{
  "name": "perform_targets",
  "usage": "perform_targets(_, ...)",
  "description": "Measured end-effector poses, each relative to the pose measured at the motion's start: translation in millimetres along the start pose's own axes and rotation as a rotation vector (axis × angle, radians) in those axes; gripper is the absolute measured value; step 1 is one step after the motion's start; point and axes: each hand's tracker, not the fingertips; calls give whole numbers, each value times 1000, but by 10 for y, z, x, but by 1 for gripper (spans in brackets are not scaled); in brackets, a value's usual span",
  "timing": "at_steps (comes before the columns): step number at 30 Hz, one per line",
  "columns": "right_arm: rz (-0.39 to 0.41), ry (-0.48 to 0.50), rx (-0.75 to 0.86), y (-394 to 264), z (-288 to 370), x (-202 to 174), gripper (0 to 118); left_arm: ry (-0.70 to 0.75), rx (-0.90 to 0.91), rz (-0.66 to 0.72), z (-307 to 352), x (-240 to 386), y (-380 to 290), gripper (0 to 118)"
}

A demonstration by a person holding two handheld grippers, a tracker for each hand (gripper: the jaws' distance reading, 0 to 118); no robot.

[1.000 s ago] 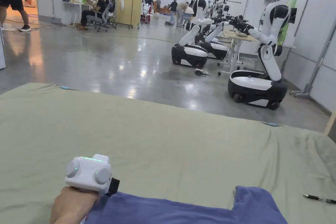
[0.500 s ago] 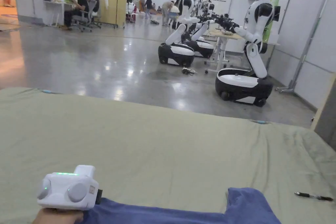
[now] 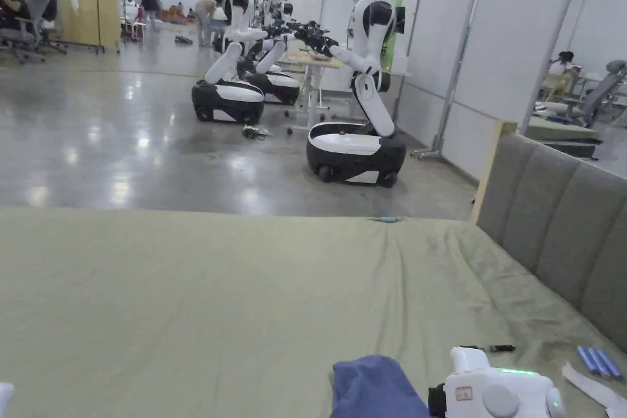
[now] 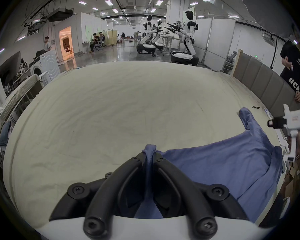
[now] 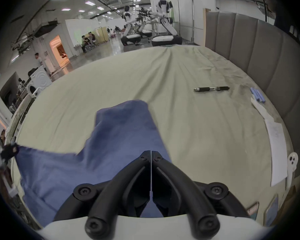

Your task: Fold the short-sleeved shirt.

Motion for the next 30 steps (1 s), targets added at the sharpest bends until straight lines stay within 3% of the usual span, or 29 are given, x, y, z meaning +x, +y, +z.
perform_targets(1, 6, 3, -13, 66, -116, 1, 32, -1, 0, 2, -4, 10, 11, 8)
perform_targets(3, 71, -14, -48, 152, -318, -47, 109, -8, -2, 5, -1, 20, 40, 8)
perform_targets(4, 107, -33, -83, 176, -429, -90, 115, -8, -2, 3, 0, 32, 55, 8)
perform_targets(9, 193, -95, -139, 68, -870, -189, 106, 5, -7, -8, -62, 36, 65, 8)
perform_targets(11, 132, -101, -210, 39, -657, -227, 98, 13, -16, -9, -90, 26, 69, 8)
perform_targets(12, 77, -65, -178, 25, -585, -218, 98, 20, -20, -12, -95, 25, 66, 8)
perform_targets(13, 74, -111, -141, 32, -485, -242, 90, 29, -22, -13, -87, 23, 47, 8)
perform_targets(15, 95, -99, -135, 48, -387, -268, 45, 33, -29, -14, -98, 15, 42, 8)
perform_targets(16, 94, -82, -124, 51, -294, -266, 10, 34, -34, -11, -108, 8, 40, 8)
perform_targets(17, 73, -67, -105, 52, -195, -267, 4, 36, -35, 1, -104, -22, 14, 8)
perform_targets(25, 152, 37, 109, 9, 1024, -325, 4, 17, 88, 34, 699, -17, -128, 8)
perform_targets(30, 182, 63, 191, -564, 1817, -235, 4, -1, 150, 43, 1451, -38, -557, 8)
